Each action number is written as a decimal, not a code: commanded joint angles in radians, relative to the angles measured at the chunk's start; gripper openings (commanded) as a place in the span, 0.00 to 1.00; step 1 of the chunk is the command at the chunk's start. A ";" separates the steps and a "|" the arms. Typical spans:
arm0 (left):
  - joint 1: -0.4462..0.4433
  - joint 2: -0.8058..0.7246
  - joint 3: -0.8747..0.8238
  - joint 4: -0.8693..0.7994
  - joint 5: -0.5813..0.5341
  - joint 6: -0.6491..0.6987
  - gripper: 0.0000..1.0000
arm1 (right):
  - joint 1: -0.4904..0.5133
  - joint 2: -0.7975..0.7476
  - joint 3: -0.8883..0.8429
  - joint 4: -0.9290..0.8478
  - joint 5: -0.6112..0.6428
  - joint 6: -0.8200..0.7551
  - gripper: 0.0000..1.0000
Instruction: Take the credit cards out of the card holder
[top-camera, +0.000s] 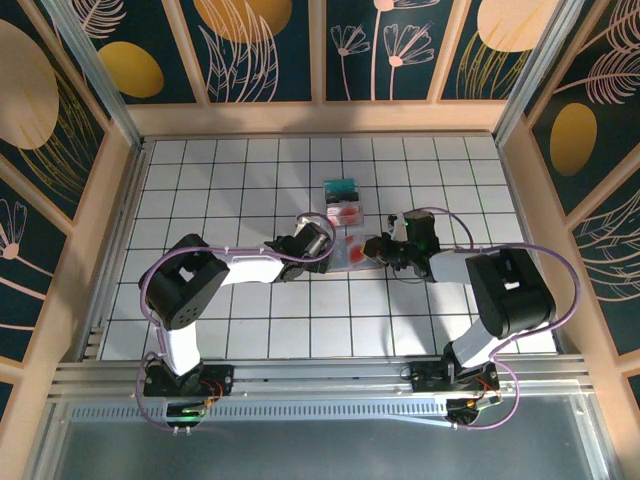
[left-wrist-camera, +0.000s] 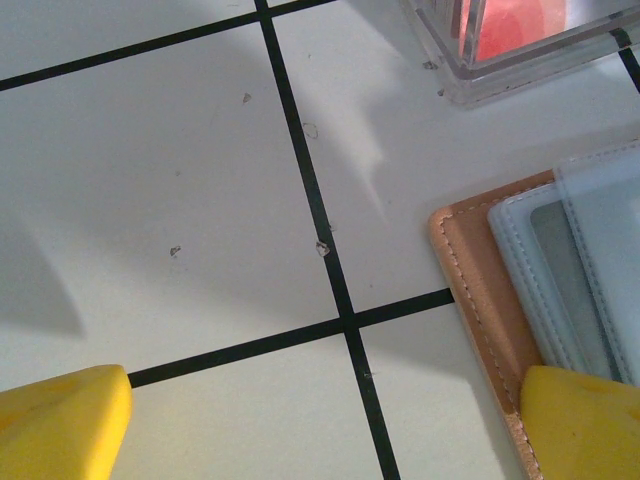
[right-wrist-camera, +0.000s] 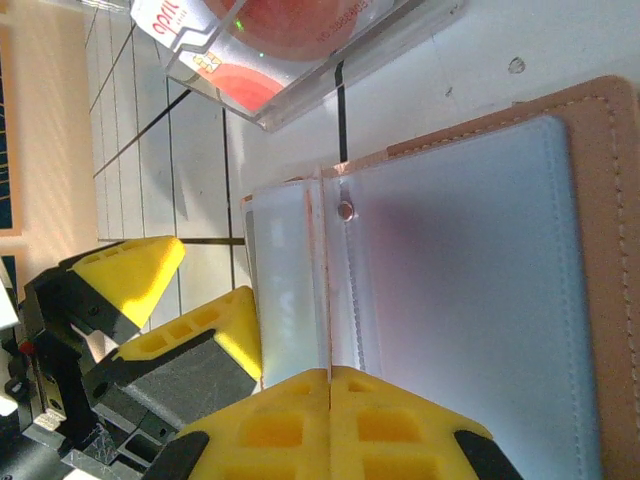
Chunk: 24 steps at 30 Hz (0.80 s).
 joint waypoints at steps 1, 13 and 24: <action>0.002 0.020 -0.014 -0.102 -0.027 0.000 0.99 | -0.012 -0.028 0.026 -0.063 0.046 -0.034 0.02; 0.002 -0.025 -0.028 -0.109 -0.043 -0.018 0.99 | -0.020 -0.125 0.033 -0.135 0.094 -0.064 0.00; 0.001 -0.156 -0.005 -0.129 -0.107 -0.075 0.99 | -0.020 -0.254 0.002 -0.122 0.146 -0.059 0.00</action>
